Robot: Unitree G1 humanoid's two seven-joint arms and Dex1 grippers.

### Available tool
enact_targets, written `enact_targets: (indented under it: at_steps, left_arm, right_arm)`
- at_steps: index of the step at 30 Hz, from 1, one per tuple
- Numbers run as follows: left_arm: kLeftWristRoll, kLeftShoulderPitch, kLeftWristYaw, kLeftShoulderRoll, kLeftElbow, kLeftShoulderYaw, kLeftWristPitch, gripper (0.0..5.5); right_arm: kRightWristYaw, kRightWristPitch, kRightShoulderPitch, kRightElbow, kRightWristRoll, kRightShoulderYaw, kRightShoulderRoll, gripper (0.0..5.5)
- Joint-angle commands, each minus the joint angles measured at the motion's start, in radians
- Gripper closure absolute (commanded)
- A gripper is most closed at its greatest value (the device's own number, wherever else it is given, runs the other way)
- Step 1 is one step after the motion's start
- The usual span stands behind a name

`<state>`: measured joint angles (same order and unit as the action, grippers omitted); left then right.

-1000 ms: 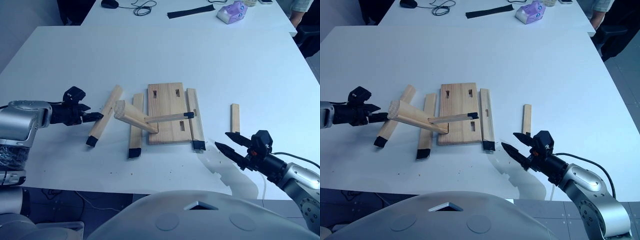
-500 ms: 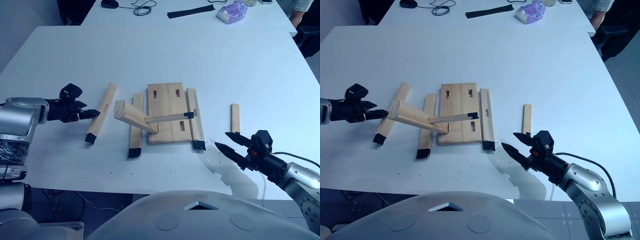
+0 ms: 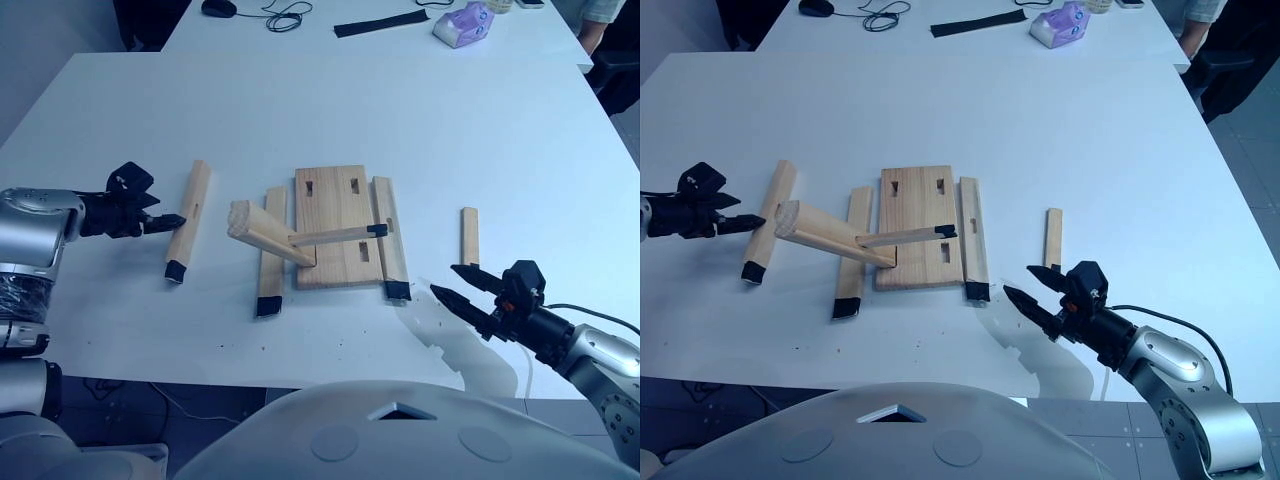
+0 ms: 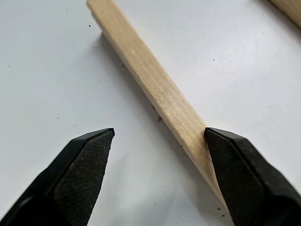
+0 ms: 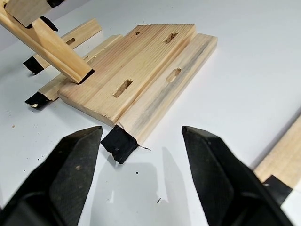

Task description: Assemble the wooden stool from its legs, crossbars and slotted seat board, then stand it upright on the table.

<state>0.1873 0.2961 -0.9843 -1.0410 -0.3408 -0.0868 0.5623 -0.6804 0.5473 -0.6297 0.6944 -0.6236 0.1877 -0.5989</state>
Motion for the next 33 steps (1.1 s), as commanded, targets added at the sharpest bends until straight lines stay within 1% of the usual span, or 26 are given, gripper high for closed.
enact_targets:
  at_steps: [1,7,9,14,20,26,33]
  left_arm:
    - [-0.067,0.003,-0.012,-0.005,-0.077,-0.029,-0.04,1.93]
    - [-0.114,0.0,-0.081,-0.029,-0.096,-0.051,-0.139,1.93]
    - [-0.112,0.004,-0.097,-0.026,-0.089,-0.047,-0.133,1.93]
    - [-0.057,0.039,-0.132,-0.001,-0.054,-0.024,0.033,1.93]
    - [0.009,0.076,-0.15,0.001,-0.006,0.002,0.257,1.93]
    - [0.032,0.075,-0.151,-0.007,0.056,0.008,0.341,1.93]
    - [0.094,-0.066,-0.15,-0.046,0.212,0.054,0.45,1.93]
  right_arm:
    - [-0.007,-0.006,0.008,-0.002,0.009,0.008,-0.014,2.41]
    - [-0.005,-0.007,0.001,0.002,0.013,0.011,-0.011,2.41]
    - [-0.004,-0.008,-0.003,0.002,0.014,0.01,-0.009,2.41]
    - [-0.006,-0.009,-0.003,0.001,0.022,0.005,-0.011,2.41]
    - [-0.005,-0.012,-0.016,0.006,0.028,0.003,-0.007,2.41]
    - [0.002,-0.019,-0.025,0.01,0.036,-0.007,0.003,2.41]
    - [0.003,-0.022,-0.031,0.013,0.042,-0.007,0.009,2.41]
